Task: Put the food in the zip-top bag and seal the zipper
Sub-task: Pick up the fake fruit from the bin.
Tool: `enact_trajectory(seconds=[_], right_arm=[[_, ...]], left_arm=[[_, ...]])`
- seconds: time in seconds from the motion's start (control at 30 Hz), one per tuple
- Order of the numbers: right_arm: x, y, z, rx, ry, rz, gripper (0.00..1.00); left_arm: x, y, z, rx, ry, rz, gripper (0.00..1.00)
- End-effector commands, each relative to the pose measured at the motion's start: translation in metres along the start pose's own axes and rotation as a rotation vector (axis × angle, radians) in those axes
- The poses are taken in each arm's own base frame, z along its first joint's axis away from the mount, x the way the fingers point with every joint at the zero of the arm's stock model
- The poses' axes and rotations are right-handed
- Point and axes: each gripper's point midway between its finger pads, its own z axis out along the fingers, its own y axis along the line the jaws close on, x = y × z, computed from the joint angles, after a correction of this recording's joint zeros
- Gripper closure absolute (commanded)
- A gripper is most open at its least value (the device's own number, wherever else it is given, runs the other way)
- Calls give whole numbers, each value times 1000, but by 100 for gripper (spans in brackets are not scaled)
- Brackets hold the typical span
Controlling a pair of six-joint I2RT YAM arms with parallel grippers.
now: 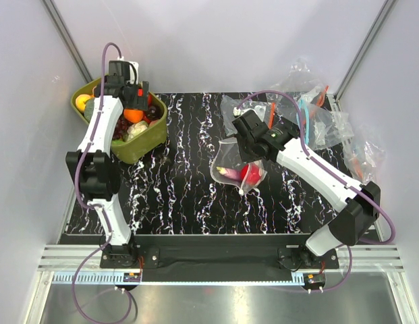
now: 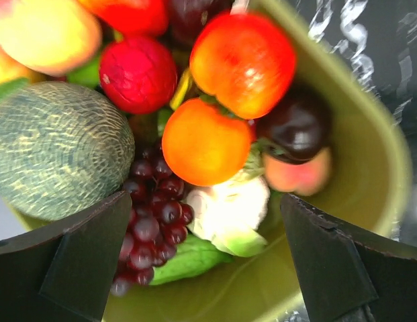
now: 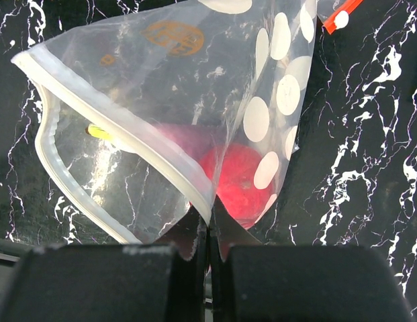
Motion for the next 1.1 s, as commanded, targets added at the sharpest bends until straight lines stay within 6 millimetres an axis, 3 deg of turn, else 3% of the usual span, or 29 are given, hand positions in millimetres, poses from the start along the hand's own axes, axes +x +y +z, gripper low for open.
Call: enact_trajectory(seconds=[0.0, 0.23, 0.5, 0.6, 0.63, 0.7, 0.73, 0.77, 1.0, 1.03, 1.07], right_arm=[[-13, 2, -8, -20, -25, 6, 100], [-13, -1, -10, -16, -23, 9, 100], [-11, -3, -14, -7, -25, 5, 100], [-11, -4, -14, -2, -28, 5, 100], [-10, -5, -14, 0, -28, 6, 100], [-11, -4, -13, -1, -29, 10, 100], [-10, -4, -13, 0, -28, 13, 100], [-10, -4, -12, -2, -30, 12, 100], [-12, -1, -9, -8, -26, 13, 100], [-12, -1, -8, -5, -27, 11, 100], [-15, -2, -8, 0, -32, 12, 100]], left_arm=[[-10, 3, 9, 20, -17, 50, 1], [-13, 10, 46, 69, -59, 105, 1], [9, 6, 86, 93, 9, 71, 2], [7, -5, 87, 150, -1, 56, 11], [6, -8, 86, 167, -4, 47, 19], [1, -10, 80, 181, -15, 41, 35], [2, -15, 77, 206, -19, 40, 47], [-9, -14, 65, 212, -56, 39, 51], [-35, -25, -7, 291, -298, -40, 58], [-46, -26, -32, 305, -359, -49, 58], [-39, -31, -35, 327, -374, -64, 58]])
